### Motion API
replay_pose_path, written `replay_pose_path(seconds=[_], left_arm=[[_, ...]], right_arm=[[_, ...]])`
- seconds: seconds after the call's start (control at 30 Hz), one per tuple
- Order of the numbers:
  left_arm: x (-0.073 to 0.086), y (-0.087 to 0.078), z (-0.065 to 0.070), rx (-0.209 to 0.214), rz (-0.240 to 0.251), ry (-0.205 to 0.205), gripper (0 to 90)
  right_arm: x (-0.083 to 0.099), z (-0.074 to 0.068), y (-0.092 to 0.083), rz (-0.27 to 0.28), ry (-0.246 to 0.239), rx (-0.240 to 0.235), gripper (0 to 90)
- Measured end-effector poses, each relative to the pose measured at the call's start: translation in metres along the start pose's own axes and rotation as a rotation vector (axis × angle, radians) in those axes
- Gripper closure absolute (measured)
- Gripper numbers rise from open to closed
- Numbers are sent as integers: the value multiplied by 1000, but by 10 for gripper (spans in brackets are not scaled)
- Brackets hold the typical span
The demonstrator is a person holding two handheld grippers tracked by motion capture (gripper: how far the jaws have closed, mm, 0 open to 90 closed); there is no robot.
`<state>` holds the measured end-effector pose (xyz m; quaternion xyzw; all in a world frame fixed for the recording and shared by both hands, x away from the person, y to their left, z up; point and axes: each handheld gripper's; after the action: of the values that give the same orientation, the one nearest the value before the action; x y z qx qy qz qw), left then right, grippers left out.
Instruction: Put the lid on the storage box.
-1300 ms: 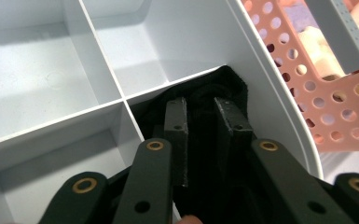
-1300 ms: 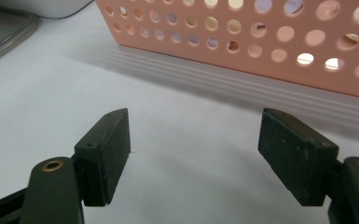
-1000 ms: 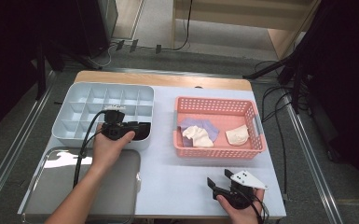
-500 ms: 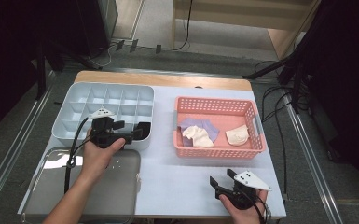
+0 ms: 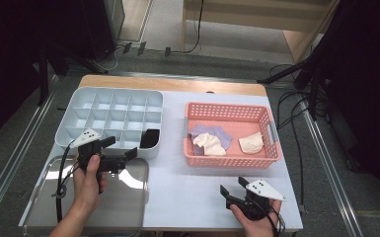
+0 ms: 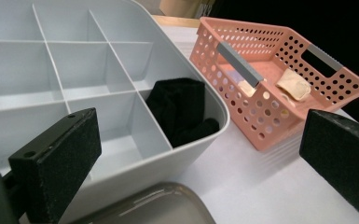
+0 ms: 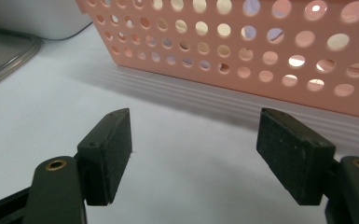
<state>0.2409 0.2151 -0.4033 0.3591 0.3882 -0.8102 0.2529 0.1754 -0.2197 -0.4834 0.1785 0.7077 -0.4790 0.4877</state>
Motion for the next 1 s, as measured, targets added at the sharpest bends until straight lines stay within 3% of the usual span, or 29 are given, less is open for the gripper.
replay_pose_path(seconds=[0.37,0.6,0.7,0.8,0.87,0.93,1.0], left_arm=[[32,-7,-1,-50,8,30,0],[57,-7,2,-119,21,55,0],[66,-3,1,-168,3,67,0],[73,-1,-2,-173,-19,69,0],[75,-1,-5,-141,-35,66,0],[75,-1,-5,-144,-32,74,0],[76,0,-6,-140,-42,67,0]], right_arm=[[-5,-1,0,20,0,8,292],[-10,-2,0,37,-30,6,364],[-13,-5,1,35,-40,13,363],[-17,-7,4,35,-42,14,360],[-20,-9,4,38,-50,13,360],[-23,-11,4,40,-52,16,359],[-27,-12,4,40,-79,35,358]])
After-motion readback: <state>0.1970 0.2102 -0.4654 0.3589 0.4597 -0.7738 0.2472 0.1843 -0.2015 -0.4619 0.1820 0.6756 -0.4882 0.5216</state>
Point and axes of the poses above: each handheld gripper's, and its own axes: y roughly forward along the jaws, x roughly out of its underside, z roughly to its right, and after that the axes turned 9 degrees about -y, right-handed
